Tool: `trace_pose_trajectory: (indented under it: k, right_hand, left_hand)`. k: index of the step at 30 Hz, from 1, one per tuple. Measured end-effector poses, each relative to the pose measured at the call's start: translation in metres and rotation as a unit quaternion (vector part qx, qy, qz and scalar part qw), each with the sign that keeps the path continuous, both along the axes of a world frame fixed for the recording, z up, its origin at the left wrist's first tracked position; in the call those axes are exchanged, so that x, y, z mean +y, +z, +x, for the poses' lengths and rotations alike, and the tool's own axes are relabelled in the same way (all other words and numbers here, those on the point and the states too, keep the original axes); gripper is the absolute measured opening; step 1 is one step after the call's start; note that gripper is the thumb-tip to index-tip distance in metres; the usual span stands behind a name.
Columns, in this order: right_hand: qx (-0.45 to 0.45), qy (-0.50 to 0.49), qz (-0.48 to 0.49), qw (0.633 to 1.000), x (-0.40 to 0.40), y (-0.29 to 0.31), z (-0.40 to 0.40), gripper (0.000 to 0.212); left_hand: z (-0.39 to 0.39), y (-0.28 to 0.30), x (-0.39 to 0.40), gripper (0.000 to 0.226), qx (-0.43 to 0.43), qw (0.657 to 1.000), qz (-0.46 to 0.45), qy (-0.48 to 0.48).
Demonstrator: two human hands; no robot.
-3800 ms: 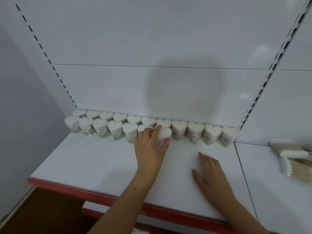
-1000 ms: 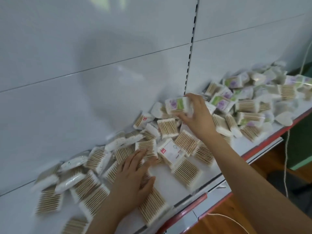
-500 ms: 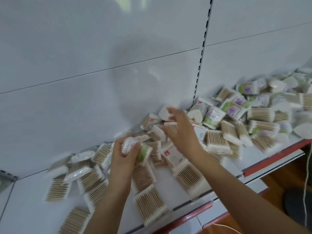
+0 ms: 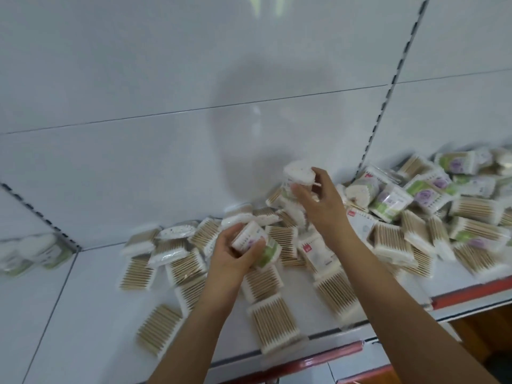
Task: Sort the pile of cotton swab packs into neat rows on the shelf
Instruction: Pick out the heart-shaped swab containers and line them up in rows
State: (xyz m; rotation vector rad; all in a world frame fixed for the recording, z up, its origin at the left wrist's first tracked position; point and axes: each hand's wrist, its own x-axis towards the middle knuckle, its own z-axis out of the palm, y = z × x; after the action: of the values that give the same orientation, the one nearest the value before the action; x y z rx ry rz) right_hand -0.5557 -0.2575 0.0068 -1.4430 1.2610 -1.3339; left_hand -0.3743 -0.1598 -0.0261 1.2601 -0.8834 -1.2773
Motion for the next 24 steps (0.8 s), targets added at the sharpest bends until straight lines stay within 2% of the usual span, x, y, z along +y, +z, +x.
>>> trace_pose_trajectory:
  k: [2, 4, 9, 12, 15, 18, 21, 24]
  right_hand:
    - [-0.138, 0.084, 0.076, 0.984, 0.018, 0.001, 0.027, 0.043]
    - [-0.247, 0.157, 0.144, 0.945, 0.033, -0.004, 0.06, 0.044]
    - [-0.318, 0.242, 0.265, 0.878, 0.065, -0.021, 0.16, 0.032]
    - [-0.28, 0.296, 0.288, 0.866, 0.088, -0.025, 0.226, 0.037]
    - [-0.188, 0.337, 0.29, 0.876, 0.11, -0.033, 0.295, 0.053]
    - [-0.096, 0.327, 0.29, 0.894, 0.128, -0.051, 0.366, 0.042]
    - [0.016, 0.323, 0.209, 0.923, 0.149, -0.069, 0.424, 0.028]
    - [0.067, 0.339, 0.113, 0.932, 0.166, -0.077, 0.468, 0.034]
  left_hand:
    - [0.019, 0.006, 0.011, 0.055, 0.038, 0.999, -0.021, 0.015]
    - [0.047, 0.011, 0.026, 0.055, 0.074, 0.996, -0.028, 0.047]
    - [0.147, 0.012, 0.075, 0.039, 0.143, 0.979, 0.005, 0.144]
    - [0.214, 0.007, 0.111, 0.031, 0.146, 0.967, 0.033, 0.208]
    - [0.278, -0.004, 0.149, 0.024, 0.055, 0.967, 0.052, 0.244]
    - [0.336, -0.012, 0.183, 0.036, -0.046, 0.963, 0.042, 0.261]
    - [0.386, -0.019, 0.204, 0.056, -0.124, 0.956, 0.039, 0.263]
    - [0.429, -0.029, 0.209, 0.059, -0.193, 0.937, 0.035, 0.289]
